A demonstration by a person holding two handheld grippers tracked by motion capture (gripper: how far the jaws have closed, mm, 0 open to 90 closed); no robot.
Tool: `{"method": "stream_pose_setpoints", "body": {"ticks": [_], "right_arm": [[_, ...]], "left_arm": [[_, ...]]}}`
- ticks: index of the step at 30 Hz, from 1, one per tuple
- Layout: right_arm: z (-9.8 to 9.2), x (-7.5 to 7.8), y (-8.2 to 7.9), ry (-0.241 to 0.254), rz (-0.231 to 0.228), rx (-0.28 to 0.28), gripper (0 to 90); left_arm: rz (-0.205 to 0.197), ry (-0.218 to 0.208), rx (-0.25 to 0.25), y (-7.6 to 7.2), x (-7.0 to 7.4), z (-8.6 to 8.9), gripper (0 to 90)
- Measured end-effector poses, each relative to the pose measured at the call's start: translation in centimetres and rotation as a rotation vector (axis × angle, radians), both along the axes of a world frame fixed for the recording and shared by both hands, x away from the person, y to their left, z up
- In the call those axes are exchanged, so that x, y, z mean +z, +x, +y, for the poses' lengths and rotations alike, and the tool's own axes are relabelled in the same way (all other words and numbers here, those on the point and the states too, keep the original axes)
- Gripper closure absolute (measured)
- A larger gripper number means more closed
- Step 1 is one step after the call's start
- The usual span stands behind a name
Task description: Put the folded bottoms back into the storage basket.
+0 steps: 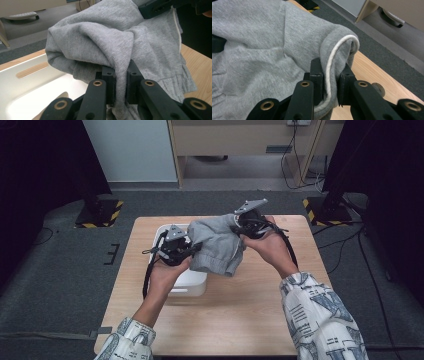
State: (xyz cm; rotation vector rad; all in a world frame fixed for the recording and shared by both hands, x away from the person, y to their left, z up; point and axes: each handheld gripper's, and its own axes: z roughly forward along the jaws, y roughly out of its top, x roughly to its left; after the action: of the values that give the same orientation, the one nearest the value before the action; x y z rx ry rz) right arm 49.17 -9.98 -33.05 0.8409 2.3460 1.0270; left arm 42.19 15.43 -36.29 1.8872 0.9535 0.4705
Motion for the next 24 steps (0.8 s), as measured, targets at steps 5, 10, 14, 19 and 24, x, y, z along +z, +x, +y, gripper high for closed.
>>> {"method": "stream_pose_setpoints", "body": {"ticks": [5,10,14,19,24], "right_arm": [[1.2,0.2,0.2,-0.006,0.0,0.01,78.1],[2.2,0.1,0.5,-0.001,0.0,0.018,78.0],[2.8,0.3,0.6,-0.003,0.001,0.024,78.1],[3.6,0.7,0.5,-0.006,-0.005,0.029,78.1],[4.6,0.6,0.3,-0.003,-0.003,0.04,78.1]], "left_arm": [[0.001,-0.004,0.014,0.0,0.0,1.1,81.0],[0.004,0.005,0.018,0.1,0.2,1.9,81.0],[0.001,0.003,0.024,0.0,0.4,2.4,81.0],[-0.001,-0.001,0.022,-0.2,0.9,3.3,81.0],[0.001,0.008,0.026,-0.5,0.9,4.4,81.0]]}}
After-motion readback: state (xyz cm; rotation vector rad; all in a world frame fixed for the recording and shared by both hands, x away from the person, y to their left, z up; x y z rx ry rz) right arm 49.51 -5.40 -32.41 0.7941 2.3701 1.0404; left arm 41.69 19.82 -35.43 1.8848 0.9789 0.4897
